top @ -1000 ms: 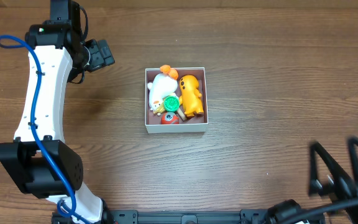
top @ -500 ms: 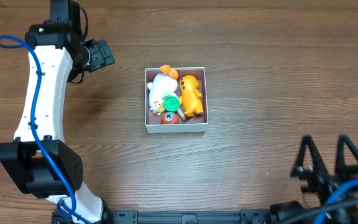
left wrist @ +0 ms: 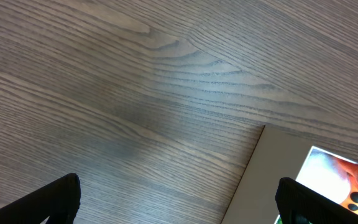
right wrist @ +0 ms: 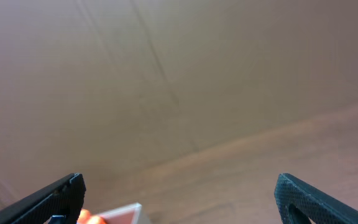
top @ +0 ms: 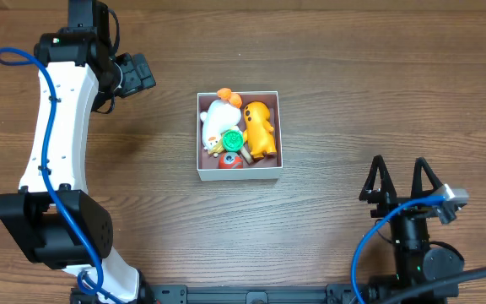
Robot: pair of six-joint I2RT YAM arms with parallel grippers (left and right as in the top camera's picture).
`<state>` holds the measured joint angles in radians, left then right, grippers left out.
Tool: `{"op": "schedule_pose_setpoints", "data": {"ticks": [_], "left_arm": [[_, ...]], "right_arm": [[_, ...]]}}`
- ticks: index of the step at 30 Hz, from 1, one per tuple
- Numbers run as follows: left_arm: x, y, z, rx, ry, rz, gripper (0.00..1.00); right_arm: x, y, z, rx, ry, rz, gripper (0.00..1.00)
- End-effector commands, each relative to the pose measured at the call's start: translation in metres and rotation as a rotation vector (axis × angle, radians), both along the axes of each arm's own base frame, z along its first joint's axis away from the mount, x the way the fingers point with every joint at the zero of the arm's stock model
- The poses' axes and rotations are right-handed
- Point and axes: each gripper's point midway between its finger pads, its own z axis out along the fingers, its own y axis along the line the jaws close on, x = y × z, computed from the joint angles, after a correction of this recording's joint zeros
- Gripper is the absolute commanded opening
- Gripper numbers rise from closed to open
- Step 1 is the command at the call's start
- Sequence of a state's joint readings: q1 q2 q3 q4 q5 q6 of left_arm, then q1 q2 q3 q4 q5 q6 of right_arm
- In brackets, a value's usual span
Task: Pack container
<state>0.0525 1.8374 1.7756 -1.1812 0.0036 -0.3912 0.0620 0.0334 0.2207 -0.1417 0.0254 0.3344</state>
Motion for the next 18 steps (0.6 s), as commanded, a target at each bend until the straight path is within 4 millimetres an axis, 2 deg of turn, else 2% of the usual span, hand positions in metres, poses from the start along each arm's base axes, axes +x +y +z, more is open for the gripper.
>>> {"op": "schedule_pose_setpoints", "data": {"ticks": [1,18], "left_arm": [[0.003,-0.001,0.009,-0.008,-0.027,0.014,1.0],[0.004,-0.001,0.009,-0.008,-0.028,0.014,1.0]], "right_arm": [[0.004,-0.005,-0.017,-0.05,0.019,-0.024,1.0],[0.017,-0.008,-0.074,-0.081,0.089,-0.042,1.0]]}}
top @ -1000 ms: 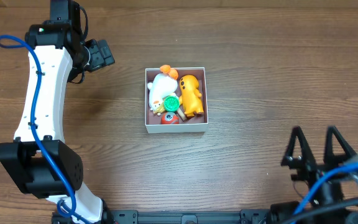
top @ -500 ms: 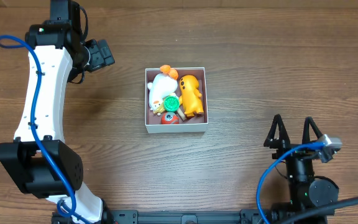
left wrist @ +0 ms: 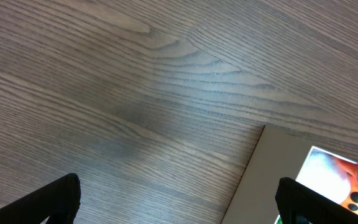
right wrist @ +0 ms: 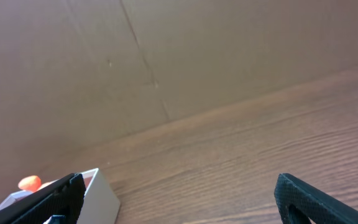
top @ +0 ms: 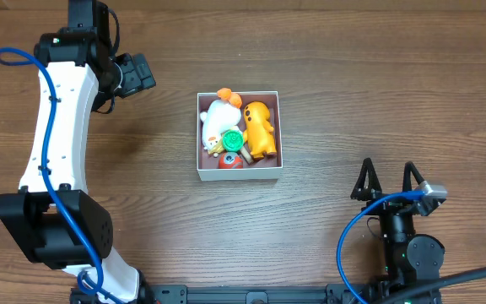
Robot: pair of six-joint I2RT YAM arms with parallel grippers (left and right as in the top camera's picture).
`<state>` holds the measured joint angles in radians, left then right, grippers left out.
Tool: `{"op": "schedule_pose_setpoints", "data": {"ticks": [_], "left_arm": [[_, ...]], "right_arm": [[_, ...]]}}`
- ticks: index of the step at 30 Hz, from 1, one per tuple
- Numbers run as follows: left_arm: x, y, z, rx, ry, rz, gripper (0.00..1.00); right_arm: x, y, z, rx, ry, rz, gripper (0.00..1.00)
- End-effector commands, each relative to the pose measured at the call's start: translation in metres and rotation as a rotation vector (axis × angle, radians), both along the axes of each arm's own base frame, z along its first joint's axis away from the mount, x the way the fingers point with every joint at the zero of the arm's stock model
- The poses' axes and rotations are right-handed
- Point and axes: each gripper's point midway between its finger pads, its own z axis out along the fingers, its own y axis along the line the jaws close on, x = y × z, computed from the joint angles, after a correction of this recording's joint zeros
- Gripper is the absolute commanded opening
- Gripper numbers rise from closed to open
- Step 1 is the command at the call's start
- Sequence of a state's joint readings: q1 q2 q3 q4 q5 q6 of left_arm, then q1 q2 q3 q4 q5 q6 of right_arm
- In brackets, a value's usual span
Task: Pack container
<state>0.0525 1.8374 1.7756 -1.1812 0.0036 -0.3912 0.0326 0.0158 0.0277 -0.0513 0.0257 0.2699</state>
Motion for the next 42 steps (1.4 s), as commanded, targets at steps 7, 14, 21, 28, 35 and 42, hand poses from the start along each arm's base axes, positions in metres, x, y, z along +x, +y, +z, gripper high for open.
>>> {"op": "schedule_pose_setpoints", "data": {"ticks": [7,14,21,28,35,42], "left_arm": [[0.003,-0.001,0.009,-0.008,-0.027,0.014,1.0],[0.003,-0.001,0.009,-0.008,-0.027,0.014,1.0],[0.003,-0.001,0.009,-0.008,-0.027,0.014,1.0],[0.004,-0.001,0.009,-0.008,-0.028,0.014,1.0],[0.003,-0.001,0.009,-0.008,-0.027,0.014,1.0],[-0.008,-0.002,0.055,-0.003,-0.145,0.012,1.0]], "right_arm": [[0.0,-0.002,-0.014,-0.04,0.036,-0.008,1.0],[0.0,-0.001,-0.014,-0.039,0.036,-0.002,1.0],[0.0,-0.001,-0.014,-0.039,0.036,-0.002,1.0],[0.0,-0.001,-0.014,-0.04,0.036,-0.002,1.0],[0.0,-0.001,-0.014,-0.039,0.035,-0.001,1.0],[0.0,-0.001,-0.014,-0.039,0.036,-0.002,1.0]]}}
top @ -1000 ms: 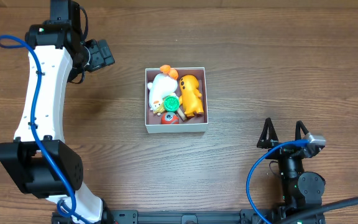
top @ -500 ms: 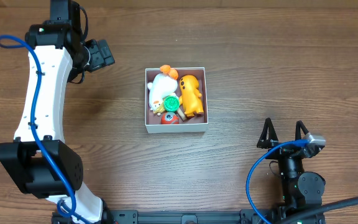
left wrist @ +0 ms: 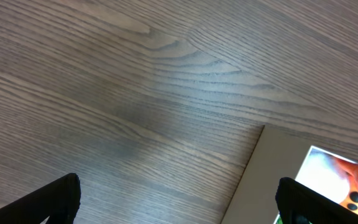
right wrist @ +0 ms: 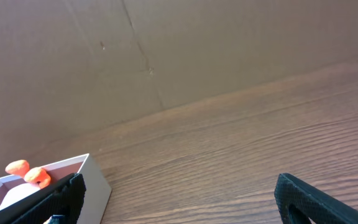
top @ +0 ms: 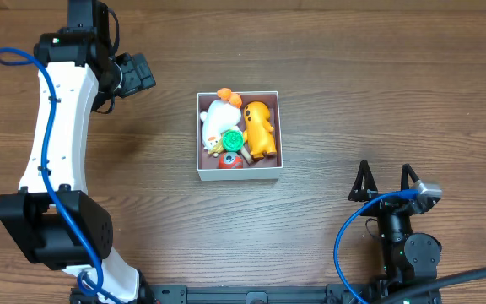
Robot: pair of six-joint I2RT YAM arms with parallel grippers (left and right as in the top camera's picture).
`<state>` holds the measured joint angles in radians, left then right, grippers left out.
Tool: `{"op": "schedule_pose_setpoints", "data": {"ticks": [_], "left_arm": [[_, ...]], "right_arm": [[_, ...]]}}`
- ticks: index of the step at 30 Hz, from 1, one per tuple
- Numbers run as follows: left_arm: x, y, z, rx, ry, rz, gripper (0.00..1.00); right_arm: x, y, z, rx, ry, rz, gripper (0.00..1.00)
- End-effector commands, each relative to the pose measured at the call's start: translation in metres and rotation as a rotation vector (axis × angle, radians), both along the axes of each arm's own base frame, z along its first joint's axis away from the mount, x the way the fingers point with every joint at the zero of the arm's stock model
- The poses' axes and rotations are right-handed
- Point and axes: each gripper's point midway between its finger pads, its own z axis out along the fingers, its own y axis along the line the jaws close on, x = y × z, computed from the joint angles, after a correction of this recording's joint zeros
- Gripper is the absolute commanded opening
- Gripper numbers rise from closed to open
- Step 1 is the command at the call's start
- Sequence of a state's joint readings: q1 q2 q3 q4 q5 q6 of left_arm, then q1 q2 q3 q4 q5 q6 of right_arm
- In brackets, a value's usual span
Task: Pack container
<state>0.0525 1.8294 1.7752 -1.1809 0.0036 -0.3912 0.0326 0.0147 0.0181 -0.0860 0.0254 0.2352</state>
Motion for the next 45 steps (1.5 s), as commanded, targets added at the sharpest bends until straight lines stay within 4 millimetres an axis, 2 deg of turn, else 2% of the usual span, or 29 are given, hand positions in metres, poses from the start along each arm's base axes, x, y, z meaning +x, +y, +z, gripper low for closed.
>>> {"op": "schedule_pose_setpoints", "data": {"ticks": [1,5,7,10,13,15,17,20,22,24,27,29,32,36,40,45], "left_arm": [[-0.012,-0.002,0.066,-0.002,-0.172,0.012,1.0],[-0.04,-0.003,0.127,0.006,-0.338,0.011,1.0],[-0.061,-0.004,0.162,0.01,-0.437,0.011,1.0],[-0.099,-0.006,0.209,0.017,-0.588,0.01,1.0],[-0.149,-0.009,0.254,0.025,-0.752,0.009,1.0],[-0.177,-0.01,0.273,0.029,-0.834,0.008,1.0],[-0.214,-0.009,0.294,0.05,-0.936,0.017,1.0],[-0.259,-0.002,0.31,0.098,-1.048,0.058,1.0],[-0.288,-0.003,0.314,0.102,-1.112,0.063,1.0],[-0.316,-0.004,0.311,0.104,-1.167,0.064,1.0],[-0.347,-0.005,0.295,0.108,-1.204,0.07,1.0],[-0.36,-0.002,0.28,0.121,-1.214,0.086,1.0],[-0.367,0.0,0.253,0.146,-1.2,0.09,1.0],[-0.357,0.001,0.203,0.149,-1.129,0.084,1.0],[-0.333,0.002,0.15,0.147,-1.043,0.08,1.0],[-0.292,0.003,0.112,0.14,-1.042,0.071,1.0]], "right_arm": [[0.0,-0.001,-0.001,-0.003,-0.007,-0.002,1.0],[0.0,-0.001,-0.001,-0.003,-0.007,-0.002,1.0],[0.0,-0.001,-0.001,-0.003,-0.007,-0.002,1.0],[0.0,-0.001,-0.001,-0.003,-0.007,-0.002,1.0],[0.0,-0.001,-0.001,-0.003,-0.007,-0.002,1.0],[0.0,-0.001,-0.001,-0.003,-0.007,-0.002,1.0],[0.0,-0.001,-0.001,-0.003,-0.007,-0.002,1.0],[0.0,-0.001,-0.001,-0.003,-0.007,-0.002,1.0],[0.0,-0.001,-0.001,-0.003,-0.007,-0.002,1.0],[0.0,-0.001,-0.001,-0.003,-0.007,-0.002,1.0],[0.0,-0.001,-0.001,-0.003,-0.007,-0.002,1.0],[0.0,-0.001,-0.001,-0.003,-0.007,-0.002,1.0],[0.0,-0.001,-0.001,-0.003,-0.007,-0.002,1.0],[0.0,-0.001,-0.001,-0.003,-0.007,-0.002,1.0],[0.0,-0.001,-0.001,-0.003,-0.007,-0.002,1.0],[0.0,-0.001,-0.001,-0.003,-0.007,-0.002,1.0]]}}
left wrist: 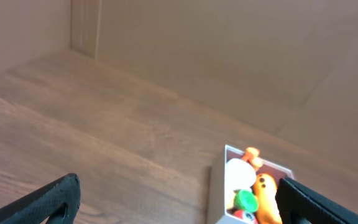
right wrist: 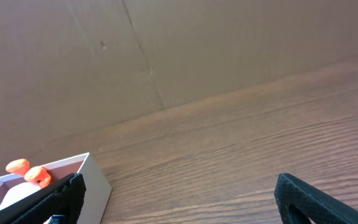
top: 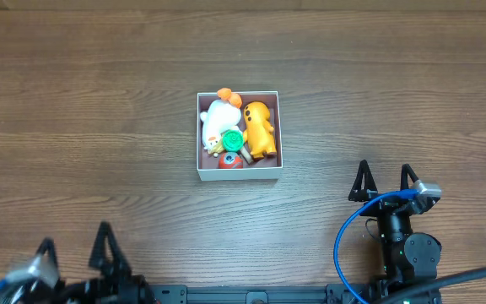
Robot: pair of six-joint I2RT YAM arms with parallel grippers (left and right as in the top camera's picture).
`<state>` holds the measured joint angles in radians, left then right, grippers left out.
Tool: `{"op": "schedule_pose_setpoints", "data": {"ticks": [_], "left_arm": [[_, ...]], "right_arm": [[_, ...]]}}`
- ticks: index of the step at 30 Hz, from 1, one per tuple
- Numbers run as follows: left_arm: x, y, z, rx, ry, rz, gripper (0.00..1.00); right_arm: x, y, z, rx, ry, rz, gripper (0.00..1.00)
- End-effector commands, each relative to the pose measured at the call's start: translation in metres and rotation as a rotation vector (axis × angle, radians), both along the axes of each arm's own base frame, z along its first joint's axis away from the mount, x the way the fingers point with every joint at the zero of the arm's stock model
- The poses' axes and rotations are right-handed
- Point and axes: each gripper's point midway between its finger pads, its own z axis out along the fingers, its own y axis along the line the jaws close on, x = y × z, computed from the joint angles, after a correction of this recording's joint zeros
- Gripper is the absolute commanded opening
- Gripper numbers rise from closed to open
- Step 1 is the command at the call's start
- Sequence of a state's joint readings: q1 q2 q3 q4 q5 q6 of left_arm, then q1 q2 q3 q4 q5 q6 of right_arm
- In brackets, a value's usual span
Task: Pack container
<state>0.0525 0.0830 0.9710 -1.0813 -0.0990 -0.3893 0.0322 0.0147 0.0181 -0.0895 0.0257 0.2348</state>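
A white square box [top: 273,172] stands mid-table, holding a white plush with orange tufts [top: 218,116], an orange toy [top: 261,127], a green disc [top: 233,138] and a red piece [top: 230,160]. My left gripper [top: 74,249] sits low at the front left, open and empty; its wrist view shows the box [left wrist: 216,193] far ahead. My right gripper [top: 384,181] rests at the front right, open and empty, the box's corner [right wrist: 95,180] at its left.
Brown wood-grain table [top: 378,76] all around the box. A cardboard-coloured wall [right wrist: 197,43] stands behind the table in both wrist views. A blue cable [top: 348,241] loops at the right arm's base.
My left arm has left the far left of the table, where its gripper hung near the box's corner; it is now folded at the front left edge. The right arm has not moved.
The left gripper stayed open near the box's far-left corner through all earlier moments, while the right gripper drew back and lowered at the front right. Now both arms sit low at the front edge, open, with the toys in the box.
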Motion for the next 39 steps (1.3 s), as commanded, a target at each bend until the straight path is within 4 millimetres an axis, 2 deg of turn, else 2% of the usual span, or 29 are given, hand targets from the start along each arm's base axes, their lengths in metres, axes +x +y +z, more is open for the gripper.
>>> {"op": "schedule_pose_setpoints", "data": {"ticks": [1,5,12,19,26,39], "left_arm": [[0.03,0.0,-0.028,0.015,-0.016,-0.011,1.0],[0.065,0.0,-0.049,0.046,-0.054,-0.03,1.0],[0.102,0.0,-0.084,0.175,-0.061,-0.056,1.0],[0.121,0.0,-0.128,0.228,-0.013,-0.077,1.0],[0.13,0.0,-0.171,0.234,0.045,-0.09,1.0],[0.131,0.0,-0.169,0.575,0.077,-0.153,1.0]], "right_arm": [[0.0,-0.001,0.0,-0.003,-0.01,-0.001,1.0],[0.0,-0.001,0.0,-0.003,-0.01,-0.001,1.0],[0.0,-0.001,0.0,-0.003,-0.01,-0.001,1.0],[0.0,-0.001,0.0,-0.003,-0.01,-0.001,1.0],[0.0,-0.001,0.0,-0.003,-0.01,-0.001,1.0],[0.0,-0.001,0.0,-0.003,-0.01,-0.001,1.0]]}}
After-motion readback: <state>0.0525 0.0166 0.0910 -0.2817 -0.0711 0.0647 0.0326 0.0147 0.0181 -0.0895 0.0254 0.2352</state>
